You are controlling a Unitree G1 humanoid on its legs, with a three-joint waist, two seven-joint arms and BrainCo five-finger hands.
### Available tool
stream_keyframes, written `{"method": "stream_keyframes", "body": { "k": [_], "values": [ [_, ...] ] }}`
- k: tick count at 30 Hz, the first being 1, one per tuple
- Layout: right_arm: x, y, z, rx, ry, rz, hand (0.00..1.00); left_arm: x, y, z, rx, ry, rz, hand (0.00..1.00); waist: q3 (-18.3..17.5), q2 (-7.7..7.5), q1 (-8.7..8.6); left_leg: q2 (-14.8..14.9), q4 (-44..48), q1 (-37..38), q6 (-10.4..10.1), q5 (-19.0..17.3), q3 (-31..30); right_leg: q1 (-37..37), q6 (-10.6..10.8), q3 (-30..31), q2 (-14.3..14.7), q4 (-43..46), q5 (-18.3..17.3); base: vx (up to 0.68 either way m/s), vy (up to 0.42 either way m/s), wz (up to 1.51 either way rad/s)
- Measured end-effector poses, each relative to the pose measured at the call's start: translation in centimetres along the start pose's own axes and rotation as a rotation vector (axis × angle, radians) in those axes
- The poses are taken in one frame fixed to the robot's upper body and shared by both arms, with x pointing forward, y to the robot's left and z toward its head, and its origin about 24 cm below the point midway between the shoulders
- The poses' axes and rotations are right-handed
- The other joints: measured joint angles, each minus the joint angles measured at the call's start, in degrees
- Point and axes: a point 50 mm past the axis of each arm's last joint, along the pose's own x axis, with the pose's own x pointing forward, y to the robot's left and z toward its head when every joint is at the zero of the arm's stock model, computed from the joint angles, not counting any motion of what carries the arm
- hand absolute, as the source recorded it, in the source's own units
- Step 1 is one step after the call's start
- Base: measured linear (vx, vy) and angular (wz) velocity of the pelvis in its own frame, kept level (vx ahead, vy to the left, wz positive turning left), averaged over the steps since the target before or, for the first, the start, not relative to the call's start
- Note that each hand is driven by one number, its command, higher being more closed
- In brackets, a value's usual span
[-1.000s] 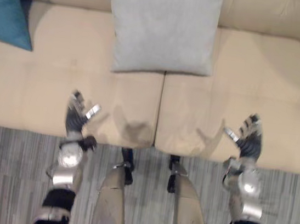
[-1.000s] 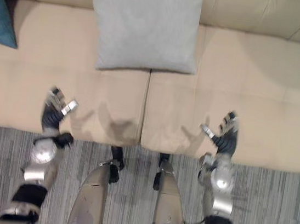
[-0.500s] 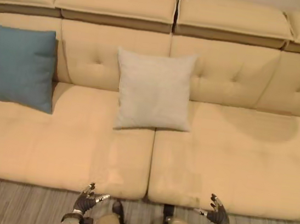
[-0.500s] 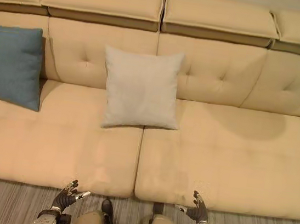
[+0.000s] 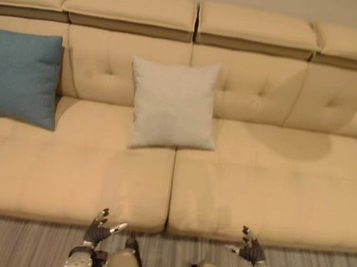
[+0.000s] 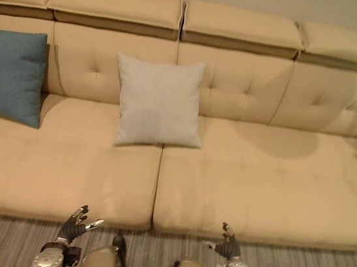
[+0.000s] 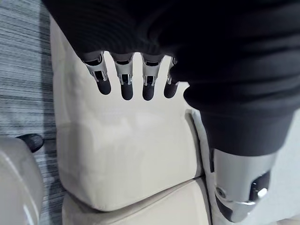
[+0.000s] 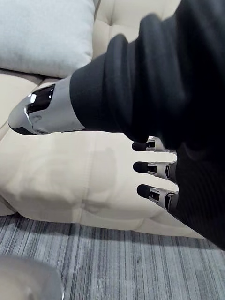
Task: Pick up cushions and gather them together orderly.
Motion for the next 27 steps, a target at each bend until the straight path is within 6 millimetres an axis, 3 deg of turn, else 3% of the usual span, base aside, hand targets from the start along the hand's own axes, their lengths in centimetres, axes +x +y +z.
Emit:
{"method": "stream_keyframes", "body": {
  "k": [1,2,3,4,5,7,8,9,12,14,17,19,22,23,24,25,26,27],
  "values": [
    [0.2,0.0,0.3,0.000,-0.009,-0.001,0.00,0.0,0.0,0.0,-0.001,-0.002,0.000,0.00,0.0,0.06,0.22,0.2,-1.2,-0.7,0.0,1.2,0.4,0.2,-1.3,-0.1,0.4,-2.4,-0.7,-0.24,-0.172,-0.35],
    [0.7,-0.3,1.3,-0.009,-0.036,-0.007,0.00,0.3,-0.3,0.4,-0.007,-0.008,-0.005,0.00,0.9,1.34,0.15,0.6,-2.8,-3.1,-0.9,3.4,0.4,-0.2,-5.1,-0.3,1.8,-7.6,-1.4,-0.29,-0.173,-0.02],
    [0.9,-0.8,1.6,-0.017,-0.045,-0.028,0.00,0.4,-0.9,0.7,-0.014,-0.014,-0.017,0.00,1.9,3.35,-0.11,1.6,-5.0,-3.3,-2.9,4.6,-0.9,-0.3,-6.1,-1.8,3.8,-9.1,0.5,-0.32,-0.167,0.04],
    [0.8,-0.9,1.5,-0.017,-0.041,-0.033,0.00,0.4,-1.0,0.7,-0.015,-0.017,-0.018,0.00,1.9,3.62,-0.10,1.7,-6.3,-3.1,-3.2,4.6,-1.3,-0.7,-6.6,-1.9,4.1,-9.3,1.2,-0.29,-0.098,0.12],
    [0.7,-1.0,1.3,-0.006,-0.038,-0.043,0.00,0.3,-1.0,0.8,-0.017,-0.026,-0.018,0.00,2.0,3.22,0.02,1.4,-6.1,-3.2,-5.0,3.1,-2.0,-1.2,-7.7,-2.3,3.4,-10.2,2.1,-0.26,-0.069,0.11],
    [0.6,-1.4,1.3,0.016,-0.039,-0.070,0.00,0.2,-1.2,0.9,-0.019,-0.031,-0.025,0.00,2.2,2.72,-0.13,1.0,3.3,-3.9,-3.3,1.4,-2.7,-2.0,-8.4,-2.5,2.4,-9.7,2.6,-0.22,-0.041,0.07],
    [0.3,-1.7,1.5,0.027,-0.056,-0.094,0.00,0.1,-1.4,1.0,-0.024,-0.040,-0.028,0.00,2.2,2.61,-0.14,0.3,9.2,-3.4,-2.7,-4.1,-4.5,-2.2,-8.2,-1.6,2.2,-9.3,2.9,-0.15,0.018,-0.26],
    [0.3,-1.9,1.6,0.029,-0.063,-0.102,0.00,-0.1,-1.5,1.0,-0.028,-0.042,-0.028,0.00,2.3,2.51,0.05,-0.3,11.8,-2.3,-3.3,-7.1,-6.4,-2.9,-8.0,-0.3,2.3,-8.6,3.0,-0.14,0.049,-0.48],
    [0.4,-1.8,1.8,0.030,-0.071,-0.100,0.00,-0.3,-1.6,0.7,-0.031,-0.034,-0.029,0.00,2.0,3.09,-0.02,-1.9,8.5,2.4,-3.8,-11.0,-10.9,-3.4,-6.9,3.4,3.3,-7.7,4.0,-0.09,0.089,-0.60],
    [0.2,-1.9,1.5,0.036,-0.062,-0.104,0.00,-0.2,-1.8,0.9,-0.026,-0.038,-0.037,0.00,1.4,2.47,-0.24,-2.8,5.8,4.0,-3.4,-10.9,-9.6,-3.9,-5.8,5.5,2.9,-8.5,4.8,-0.11,0.114,-0.59],
    [0.0,-2.0,1.2,0.044,-0.052,-0.116,0.00,0.0,-2.4,1.2,-0.017,-0.047,-0.062,0.00,0.1,2.75,-1.71,-3.1,4.4,4.5,-2.7,-11.1,-6.6,-3.9,-3.8,8.4,2.9,-12.8,7.6,-0.08,0.150,-0.62],
    [0.0,-1.9,1.2,0.059,-0.053,-0.118,0.00,0.1,-2.4,1.4,-0.016,-0.052,-0.064,0.00,0.1,2.85,-3.01,-3.5,4.5,5.1,-2.1,-11.5,-3.7,-4.0,-2.9,12.3,3.5,-16.0,10.5,-0.02,0.138,-0.81],
    [0.1,-1.7,1.9,0.067,-0.081,-0.117,0.00,0.2,-2.3,1.7,-0.013,-0.064,-0.062,0.00,0.2,2.87,-3.21,-2.7,6.3,5.6,-0.7,-12.5,2.1,-5.1,-2.1,18.7,5.3,-19.3,15.0,-0.02,0.112,-1.39],
    [0.4,-1.5,2.6,0.070,-0.105,-0.113,0.00,0.3,-2.1,2.1,-0.009,-0.078,-0.056,0.00,0.2,2.91,-3.23,-1.7,7.0,5.8,-0.5,-13.4,5.4,-6.2,-1.8,19.1,6.2,-21.2,18.4,-0.07,0.058,-2.07],
    [0.8,-1.2,3.5,0.080,-0.131,-0.106,0.00,0.4,-1.9,2.6,-0.014,-0.101,-0.050,0.00,0.5,2.85,-3.32,0.3,6.9,6.7,0.4,-14.1,11.4,-7.0,-3.7,13.9,5.8,-23.8,20.7,-0.08,0.024,-2.10],
    [1.0,-1.1,4.0,0.084,-0.146,-0.105,0.00,0.5,-1.8,3.0,-0.009,-0.114,-0.047,0.00,1.0,2.58,-3.35,0.5,7.0,7.5,0.7,-14.4,13.7,-7.1,-5.8,8.3,4.9,-22.7,19.3,-0.10,-0.021,-2.04],
    [1.2,-1.3,4.3,0.080,-0.156,-0.109,0.00,0.9,-1.8,3.6,-0.006,-0.132,-0.048,0.00,1.9,3.20,-3.38,1.2,6.9,9.8,0.7,-15.0,18.0,-8.0,-9.7,-2.8,2.0,-20.2,16.2,-0.07,-0.001,-2.05],
    [1.3,-1.3,4.5,0.078,-0.161,-0.107,0.00,0.9,-1.9,4.1,-0.005,-0.151,-0.049,0.00,2.1,3.73,-3.49,2.3,6.9,12.6,0.0,-16.1,23.6,-7.6,-13.0,-18.3,-2.5,-16.7,12.9,-0.06,0.005,-2.05]
  ]
}}
